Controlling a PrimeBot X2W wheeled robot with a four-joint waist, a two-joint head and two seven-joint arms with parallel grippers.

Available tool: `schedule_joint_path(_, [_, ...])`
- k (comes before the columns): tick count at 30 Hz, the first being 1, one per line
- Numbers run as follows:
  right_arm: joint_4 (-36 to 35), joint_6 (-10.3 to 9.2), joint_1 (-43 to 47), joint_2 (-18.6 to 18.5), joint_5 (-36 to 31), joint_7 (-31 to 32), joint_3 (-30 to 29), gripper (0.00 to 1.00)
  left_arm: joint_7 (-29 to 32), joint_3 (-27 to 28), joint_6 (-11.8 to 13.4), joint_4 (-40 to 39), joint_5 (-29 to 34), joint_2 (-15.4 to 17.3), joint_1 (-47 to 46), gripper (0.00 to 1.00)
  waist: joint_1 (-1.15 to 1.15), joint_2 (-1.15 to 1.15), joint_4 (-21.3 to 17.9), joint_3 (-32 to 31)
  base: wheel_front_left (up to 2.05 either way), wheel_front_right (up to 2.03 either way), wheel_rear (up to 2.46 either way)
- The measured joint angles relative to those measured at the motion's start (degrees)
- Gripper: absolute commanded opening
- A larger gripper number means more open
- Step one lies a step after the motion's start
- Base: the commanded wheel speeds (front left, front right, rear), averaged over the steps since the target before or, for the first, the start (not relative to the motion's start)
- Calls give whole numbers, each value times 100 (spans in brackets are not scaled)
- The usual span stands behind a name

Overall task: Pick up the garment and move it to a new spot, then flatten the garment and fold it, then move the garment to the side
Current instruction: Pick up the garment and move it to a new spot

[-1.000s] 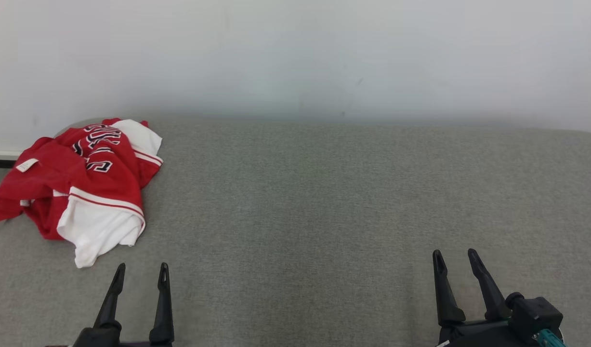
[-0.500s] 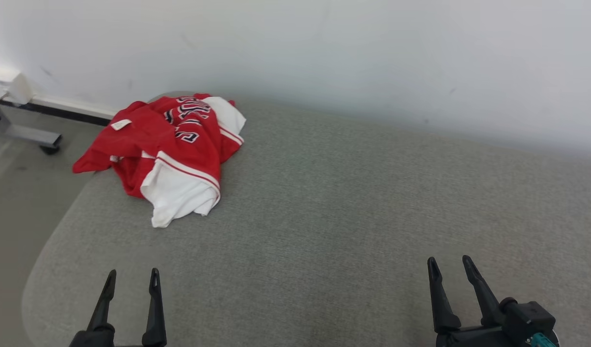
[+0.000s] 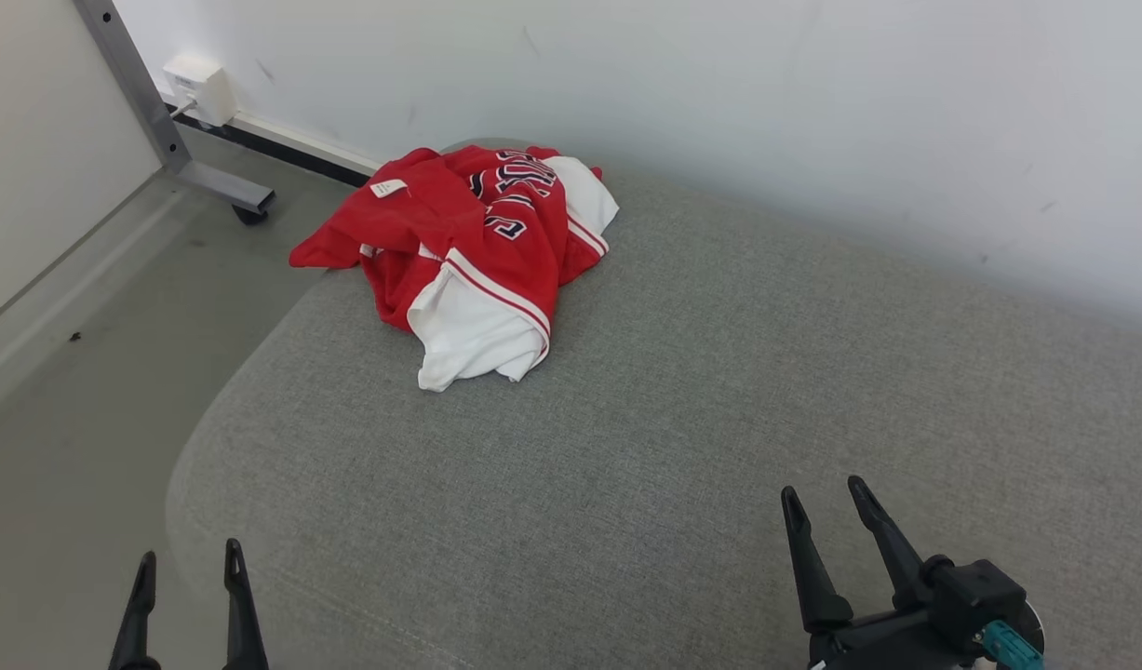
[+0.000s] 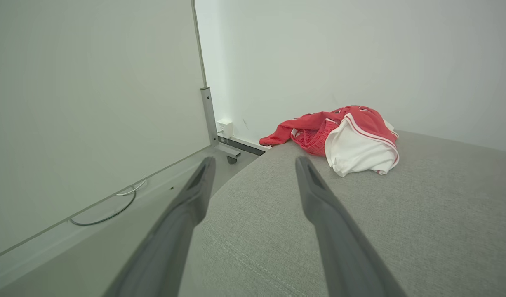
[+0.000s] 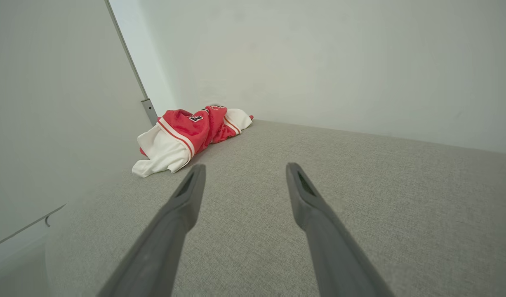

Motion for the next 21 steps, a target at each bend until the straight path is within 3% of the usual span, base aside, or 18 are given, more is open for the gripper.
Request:
schedule_joint_path(10, [108,0,-119,-118,52,-1,124,100,0,36,90,-134,-135,-19,80,100,0,0,76,152,0,0,0])
schedule_joint_path(17, [-47,0,-77,-223,-107,0,-221,100,0,-58,-156,193,-269,-26,-491,100,0,0,14,286,0,0,0])
schedule_joint_path(21, [-229,0,-135,-348,-219,37,-326,100,0,-4,-300,402,-321,140,-1207,100,0,0,-132,422,0,0,0])
